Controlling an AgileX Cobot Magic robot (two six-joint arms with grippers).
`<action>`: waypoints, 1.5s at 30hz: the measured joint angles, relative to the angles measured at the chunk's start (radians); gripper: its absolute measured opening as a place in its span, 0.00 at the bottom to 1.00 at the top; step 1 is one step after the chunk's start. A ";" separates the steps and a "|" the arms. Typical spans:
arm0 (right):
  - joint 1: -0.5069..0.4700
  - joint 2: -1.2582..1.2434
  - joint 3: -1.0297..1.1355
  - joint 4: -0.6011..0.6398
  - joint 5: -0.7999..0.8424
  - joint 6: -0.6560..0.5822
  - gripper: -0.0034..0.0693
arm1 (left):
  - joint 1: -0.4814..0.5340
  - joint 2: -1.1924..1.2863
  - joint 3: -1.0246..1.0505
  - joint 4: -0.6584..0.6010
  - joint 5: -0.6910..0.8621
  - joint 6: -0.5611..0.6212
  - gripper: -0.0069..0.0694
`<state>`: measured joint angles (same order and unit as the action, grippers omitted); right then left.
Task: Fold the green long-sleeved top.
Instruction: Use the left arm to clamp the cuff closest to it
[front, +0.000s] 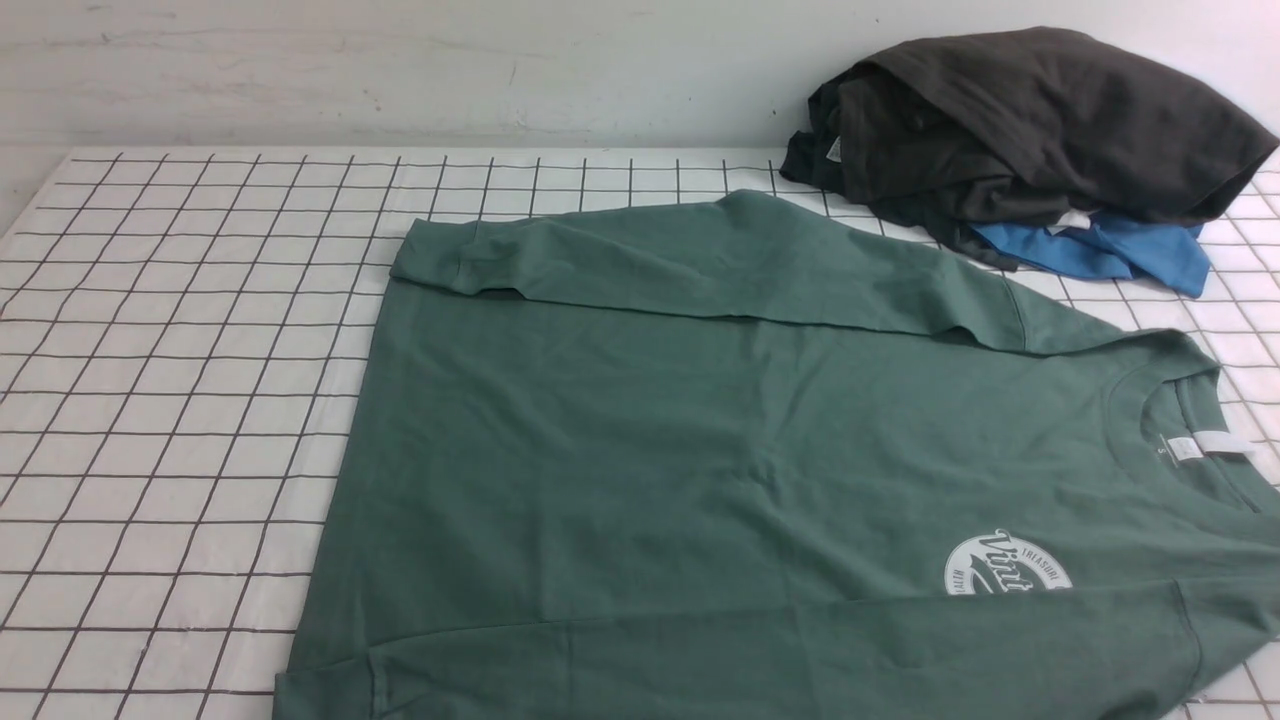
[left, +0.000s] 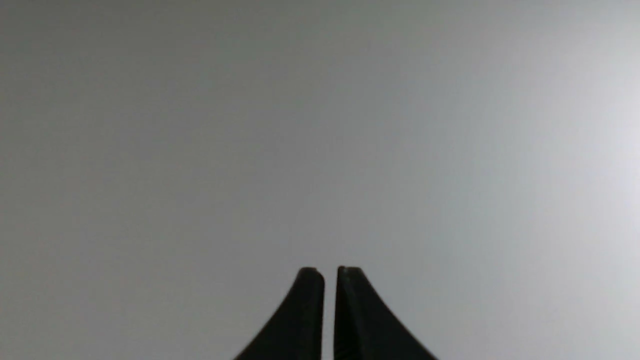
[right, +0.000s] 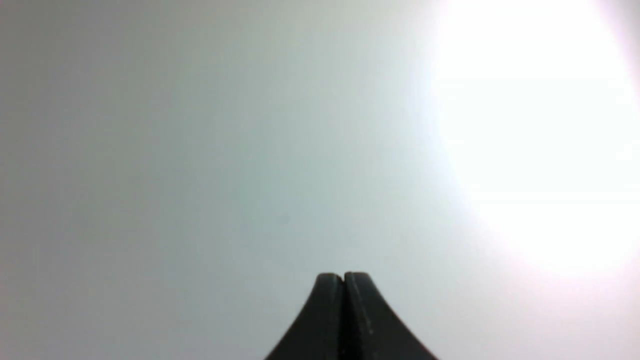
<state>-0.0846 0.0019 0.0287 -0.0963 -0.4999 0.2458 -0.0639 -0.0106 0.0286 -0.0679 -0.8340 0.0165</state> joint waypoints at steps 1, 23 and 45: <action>0.000 0.000 0.000 -0.001 -0.025 0.013 0.03 | 0.000 0.000 0.000 0.000 -0.053 -0.016 0.12; 0.045 0.725 -0.555 -0.135 1.049 0.016 0.03 | 0.000 0.663 -0.499 -0.020 0.943 -0.101 0.12; 0.282 1.251 -0.715 0.425 1.155 -0.661 0.03 | -0.070 1.581 -0.786 -0.180 1.584 0.053 0.64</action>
<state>0.1973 1.2528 -0.6860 0.3285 0.6555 -0.4153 -0.1342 1.5701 -0.7571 -0.2479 0.7496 0.0700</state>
